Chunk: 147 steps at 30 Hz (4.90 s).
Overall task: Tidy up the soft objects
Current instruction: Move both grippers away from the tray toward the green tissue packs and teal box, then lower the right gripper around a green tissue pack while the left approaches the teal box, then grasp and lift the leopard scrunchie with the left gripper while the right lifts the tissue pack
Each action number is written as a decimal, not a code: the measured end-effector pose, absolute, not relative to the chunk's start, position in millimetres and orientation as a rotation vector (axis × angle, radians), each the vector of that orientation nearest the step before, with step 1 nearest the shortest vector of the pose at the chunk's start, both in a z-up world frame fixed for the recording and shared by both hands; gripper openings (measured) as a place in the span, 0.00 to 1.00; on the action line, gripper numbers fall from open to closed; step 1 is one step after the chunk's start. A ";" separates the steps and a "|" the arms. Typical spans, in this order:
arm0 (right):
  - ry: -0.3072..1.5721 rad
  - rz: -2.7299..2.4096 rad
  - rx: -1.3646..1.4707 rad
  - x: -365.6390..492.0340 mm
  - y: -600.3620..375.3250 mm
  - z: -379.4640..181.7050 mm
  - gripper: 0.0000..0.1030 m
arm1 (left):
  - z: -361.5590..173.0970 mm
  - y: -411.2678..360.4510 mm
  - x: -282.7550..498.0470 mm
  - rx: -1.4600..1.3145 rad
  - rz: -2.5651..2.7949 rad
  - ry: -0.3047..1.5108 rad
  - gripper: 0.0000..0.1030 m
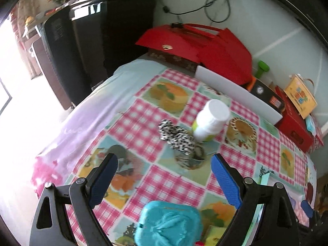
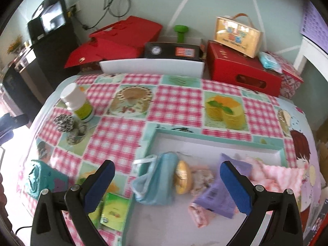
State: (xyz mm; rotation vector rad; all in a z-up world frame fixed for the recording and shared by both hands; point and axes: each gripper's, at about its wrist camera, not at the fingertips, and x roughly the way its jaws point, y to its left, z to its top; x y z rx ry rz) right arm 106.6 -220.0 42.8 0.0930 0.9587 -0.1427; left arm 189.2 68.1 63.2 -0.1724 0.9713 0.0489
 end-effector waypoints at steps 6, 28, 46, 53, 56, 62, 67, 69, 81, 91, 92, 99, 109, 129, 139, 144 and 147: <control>0.989 -0.042 0.045 113.9 -186.9 31.8 1.00 | 55.5 77.6 188.8 -0.199 0.052 0.994 0.90; 1.081 0.164 -0.220 81.7 -115.2 -5.8 1.00 | 44.1 99.8 159.6 -0.215 0.042 1.023 0.90; 1.174 0.225 -0.414 73.1 -93.1 -42.3 1.00 | 26.2 105.6 166.6 -0.238 0.062 1.068 0.90; 1.137 0.189 -0.431 90.9 -93.2 -43.8 1.00 | 21.0 101.2 170.0 -0.240 0.053 1.080 0.90; 1.117 0.173 -0.419 102.7 -96.1 -42.1 1.00 | 18.6 99.9 171.3 -0.244 0.048 1.085 0.90; 1.114 0.154 -0.346 124.6 -104.5 -41.6 0.99 | 16.2 97.8 175.3 -0.253 0.045 1.091 0.90; 1.117 0.164 -0.304 138.5 -106.3 -43.2 0.92 | 14.2 93.8 181.2 -0.260 0.025 1.100 0.90; 1.128 0.164 -0.294 142.0 -107.9 -46.0 0.91 | 13.4 92.8 185.2 -0.263 0.023 1.109 0.90; 1.170 0.214 -0.155 158.2 -121.9 -59.1 0.66 | 19.4 75.0 226.0 -0.196 -0.027 1.183 0.90; 1.168 0.202 -0.080 164.1 -132.8 -62.2 0.66 | 3.9 58.0 273.1 -0.180 -0.106 1.312 0.90; 1.168 0.201 -0.076 165.4 -134.0 -62.7 0.66 | 1.6 54.7 278.5 -0.163 -0.110 1.326 0.90; 1.167 0.193 -0.054 165.0 -136.0 -62.5 0.66 | -6.5 42.9 303.6 -0.099 -0.094 1.368 0.89; 1.164 0.182 -0.020 161.4 -141.3 -56.3 0.66 | -32.9 28.2 319.4 -0.060 -0.109 1.427 0.36; 1.052 0.212 0.059 147.7 -155.5 -11.1 0.65 | 40.8 57.3 253.8 -0.259 -0.139 1.126 0.21; 0.902 0.153 0.074 127.7 -175.7 44.5 0.65 | 104.1 37.9 213.0 -0.282 -0.207 0.899 0.21; 0.877 0.115 0.078 117.6 -186.7 62.3 0.65 | 112.2 17.9 197.4 -0.282 -0.258 0.849 0.21; 0.882 0.088 0.090 113.1 -195.5 64.4 0.65 | 112.7 4.1 188.8 -0.278 -0.283 0.836 0.21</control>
